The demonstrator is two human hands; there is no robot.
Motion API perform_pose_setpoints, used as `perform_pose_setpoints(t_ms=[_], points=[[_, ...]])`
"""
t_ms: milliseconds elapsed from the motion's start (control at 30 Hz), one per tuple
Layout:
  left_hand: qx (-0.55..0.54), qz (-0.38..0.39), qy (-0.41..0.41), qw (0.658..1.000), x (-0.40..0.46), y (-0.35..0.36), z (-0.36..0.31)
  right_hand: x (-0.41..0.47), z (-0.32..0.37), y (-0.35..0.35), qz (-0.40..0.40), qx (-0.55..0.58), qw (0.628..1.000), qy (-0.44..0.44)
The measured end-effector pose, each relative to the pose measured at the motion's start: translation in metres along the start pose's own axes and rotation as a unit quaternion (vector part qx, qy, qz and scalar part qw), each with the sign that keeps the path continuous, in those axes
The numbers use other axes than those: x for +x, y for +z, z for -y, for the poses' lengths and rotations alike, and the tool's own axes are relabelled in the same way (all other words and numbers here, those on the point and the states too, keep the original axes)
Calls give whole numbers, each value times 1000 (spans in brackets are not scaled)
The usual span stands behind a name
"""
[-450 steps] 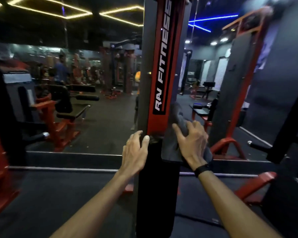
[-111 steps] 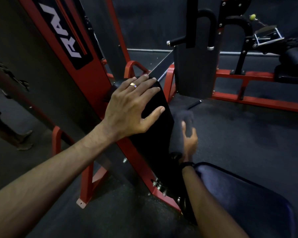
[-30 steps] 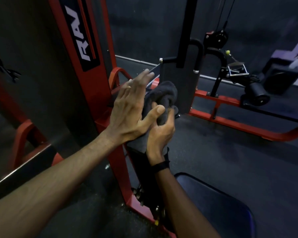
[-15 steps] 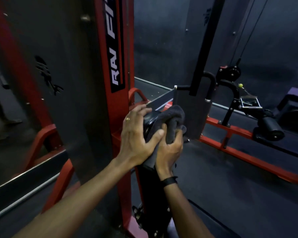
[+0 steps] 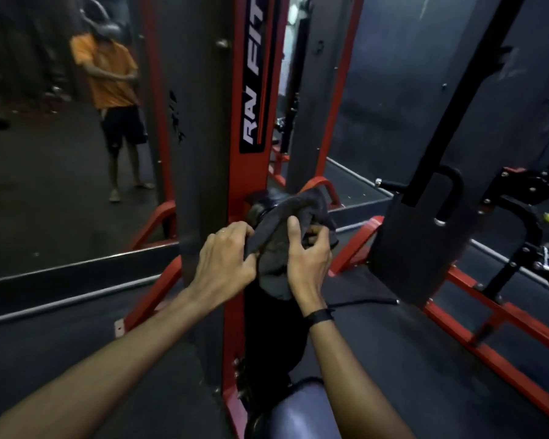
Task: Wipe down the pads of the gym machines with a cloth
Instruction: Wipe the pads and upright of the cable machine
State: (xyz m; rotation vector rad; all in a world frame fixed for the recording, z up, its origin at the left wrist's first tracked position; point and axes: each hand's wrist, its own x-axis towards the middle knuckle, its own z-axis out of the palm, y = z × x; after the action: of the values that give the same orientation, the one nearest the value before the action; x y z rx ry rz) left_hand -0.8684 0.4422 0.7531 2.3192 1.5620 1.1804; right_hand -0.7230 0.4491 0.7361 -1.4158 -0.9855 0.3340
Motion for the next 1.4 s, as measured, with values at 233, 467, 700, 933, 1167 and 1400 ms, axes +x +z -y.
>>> perform_pose_setpoints(t_ms=[233, 467, 700, 933, 1167, 1400], points=[[31, -8, 76, 997, -7, -52, -63, -9, 21, -47, 114, 15, 993, 7], [99, 5, 111, 989, -40, -103, -113, -45, 35, -105, 146, 25, 988, -52], [75, 44, 86, 993, -124, -108, -137, -77, 14, -182, 392, -72, 901, -171], [41, 119, 9, 992, -188, -78, -133, -105, -8, -241, 454, -126, 867, -160], [-127, 228, -88, 961, -226, -35, -148, -93, -17, -301, 548, -231, 796, -108], [-251, 273, -185, 910, -228, -14, -166, -53, -1, -328, 655, -222, 722, -3]])
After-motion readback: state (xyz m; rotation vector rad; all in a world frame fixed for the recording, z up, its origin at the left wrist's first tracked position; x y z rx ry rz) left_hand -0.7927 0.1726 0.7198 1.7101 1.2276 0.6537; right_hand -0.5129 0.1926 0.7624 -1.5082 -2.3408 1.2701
